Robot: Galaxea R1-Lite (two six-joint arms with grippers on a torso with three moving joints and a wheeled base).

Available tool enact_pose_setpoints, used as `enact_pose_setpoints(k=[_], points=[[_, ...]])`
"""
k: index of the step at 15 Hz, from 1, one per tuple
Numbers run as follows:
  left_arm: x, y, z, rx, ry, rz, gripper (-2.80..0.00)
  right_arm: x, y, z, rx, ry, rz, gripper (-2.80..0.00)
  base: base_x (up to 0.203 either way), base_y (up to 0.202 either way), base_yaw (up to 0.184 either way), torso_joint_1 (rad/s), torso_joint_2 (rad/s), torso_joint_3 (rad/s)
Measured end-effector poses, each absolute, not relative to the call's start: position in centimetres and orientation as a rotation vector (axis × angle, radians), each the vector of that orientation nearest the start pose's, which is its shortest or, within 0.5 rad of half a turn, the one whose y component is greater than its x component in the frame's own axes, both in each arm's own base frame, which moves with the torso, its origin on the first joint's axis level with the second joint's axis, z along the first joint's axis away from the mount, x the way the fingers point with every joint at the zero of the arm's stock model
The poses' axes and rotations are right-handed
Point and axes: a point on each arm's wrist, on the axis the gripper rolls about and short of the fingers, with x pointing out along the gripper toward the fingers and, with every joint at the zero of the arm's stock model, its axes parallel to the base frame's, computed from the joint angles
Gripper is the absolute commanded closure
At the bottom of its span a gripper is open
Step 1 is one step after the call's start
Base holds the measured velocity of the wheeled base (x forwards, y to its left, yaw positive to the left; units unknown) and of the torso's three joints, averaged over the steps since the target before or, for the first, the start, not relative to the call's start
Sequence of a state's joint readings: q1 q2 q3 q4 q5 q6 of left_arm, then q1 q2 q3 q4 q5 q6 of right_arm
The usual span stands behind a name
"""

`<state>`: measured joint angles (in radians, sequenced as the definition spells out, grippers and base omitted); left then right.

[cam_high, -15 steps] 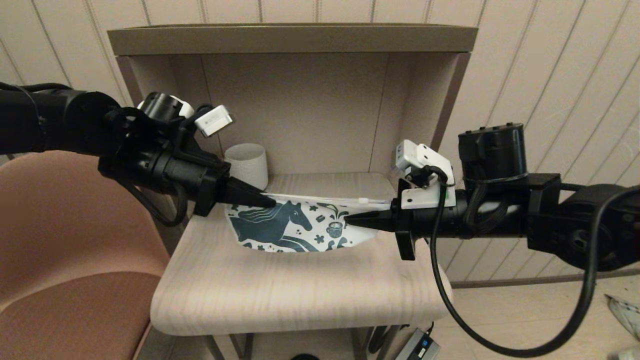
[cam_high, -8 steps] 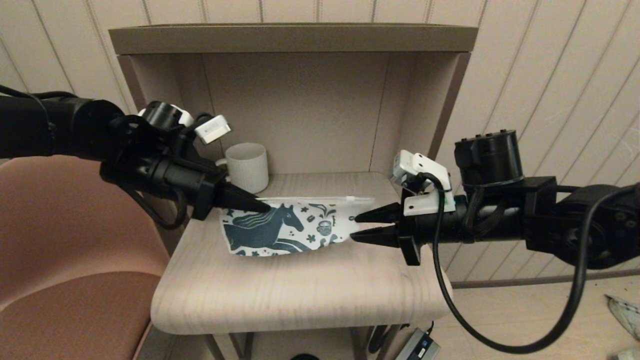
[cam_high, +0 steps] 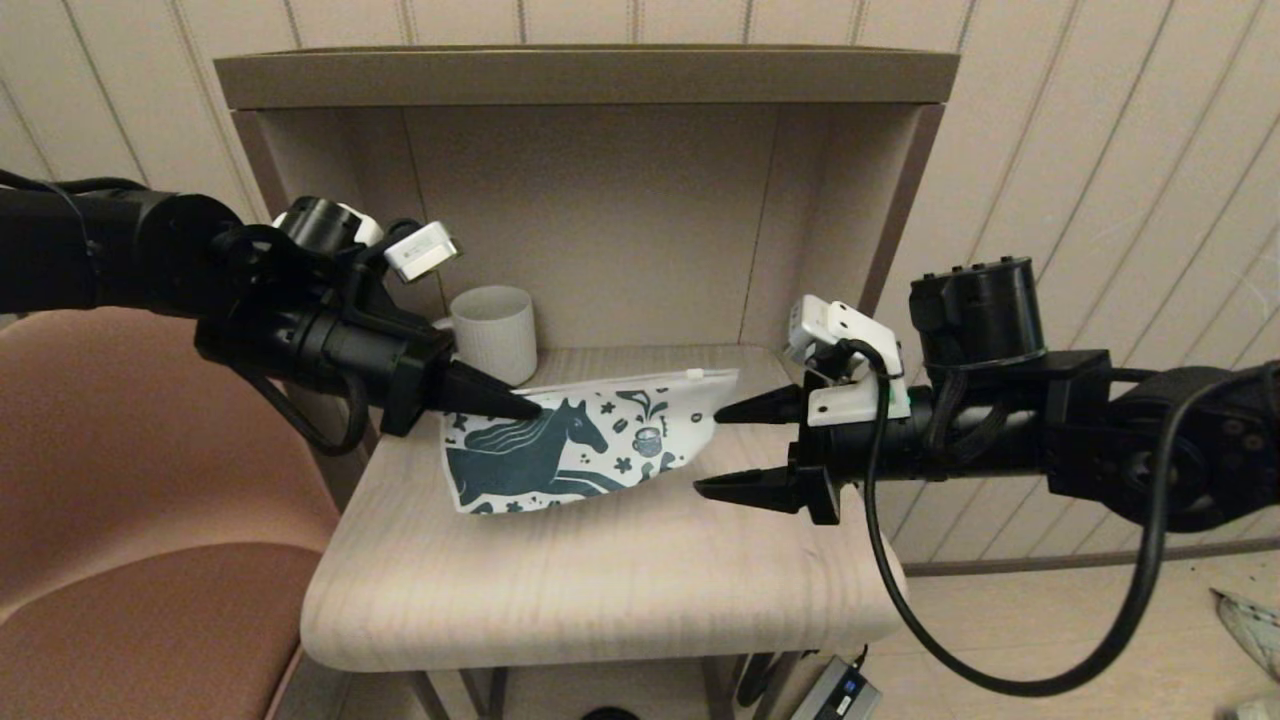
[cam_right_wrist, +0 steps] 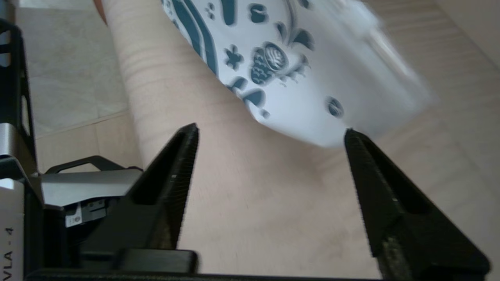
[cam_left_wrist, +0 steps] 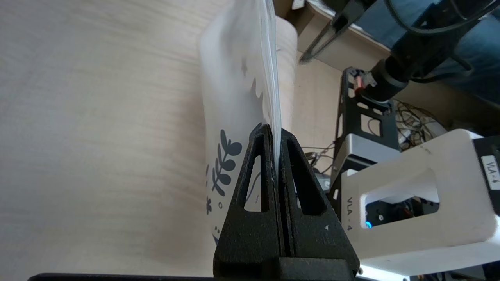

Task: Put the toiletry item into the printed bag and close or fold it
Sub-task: Hand it to the other hand

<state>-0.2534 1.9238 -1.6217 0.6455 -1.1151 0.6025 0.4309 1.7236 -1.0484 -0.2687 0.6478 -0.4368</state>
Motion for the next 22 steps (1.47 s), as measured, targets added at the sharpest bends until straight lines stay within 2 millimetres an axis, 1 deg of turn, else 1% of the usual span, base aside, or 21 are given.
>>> enact_pose_setpoints(k=[2, 4, 6, 7, 9, 12, 14, 17, 20, 22], points=[[32.9, -10.6, 22.9, 0.049, 0.507, -1.464, 0.0, 28.6, 14.4, 20.9, -0.34, 0.182, 1.132, -2.8, 0.0, 0.0, 0.0, 0.0, 0.0, 0.0], [32.6, -11.0, 22.9, 0.048, 0.514, -1.478, 0.0, 28.7, 14.3, 21.2, -0.324, 0.178, 1.155, -2.8, 0.0, 0.0, 0.0, 0.0, 0.0, 0.0], [32.2, -11.6, 23.0, 0.05, 0.515, -1.498, 0.0, 28.8, 14.2, 21.6, -0.248, 0.218, 1.203, -2.8, 0.0, 0.0, 0.0, 0.0, 0.0, 0.0], [32.0, -12.1, 23.1, 0.049, 0.512, -1.515, 0.0, 28.9, 13.9, 21.9, -0.197, 0.244, 1.24, -2.8, 0.0, 0.0, 0.0, 0.0, 0.0, 0.0], [31.4, -12.6, 23.5, 0.04, 0.498, -1.555, 0.0, 29.5, 12.5, 22.9, -0.097, 0.277, 1.319, -2.8, 0.0, 0.0, 0.0, 0.0, 0.0, 0.0], [30.0, -12.4, 24.8, 0.018, 0.475, -1.598, 0.0, 30.7, 10.7, 23.4, 0.023, 0.324, 1.411, -2.8, 0.0, 0.0, 0.0, 0.0, 0.0, 0.0], [29.4, -12.2, 25.0, 0.005, 0.462, -1.618, 0.0, 31.0, 10.0, 23.6, 0.027, 0.315, 1.399, -2.8, 0.0, 0.0, 0.0, 0.0, 0.0, 0.0], [29.1, -12.1, 25.3, 0.002, 0.452, -1.626, 0.0, 30.9, 8.7, 24.2, 0.018, 0.288, 1.363, -2.8, 0.0, 0.0, 0.0, 0.0, 0.0, 0.0], [28.6, -12.5, 25.1, -0.011, 0.459, -1.654, 0.0, 30.5, 8.5, 24.2, 0.004, 0.275, 1.362, -2.8, 0.0, 0.0, 0.0, 0.0, 0.0, 0.0], [28.4, -13.0, 24.9, -0.009, 0.468, -1.67, 0.0, 30.1, 8.7, 23.9, -0.006, 0.277, 1.375, -2.8, 0.0, 0.0, 0.0, 0.0, 0.0, 0.0]])
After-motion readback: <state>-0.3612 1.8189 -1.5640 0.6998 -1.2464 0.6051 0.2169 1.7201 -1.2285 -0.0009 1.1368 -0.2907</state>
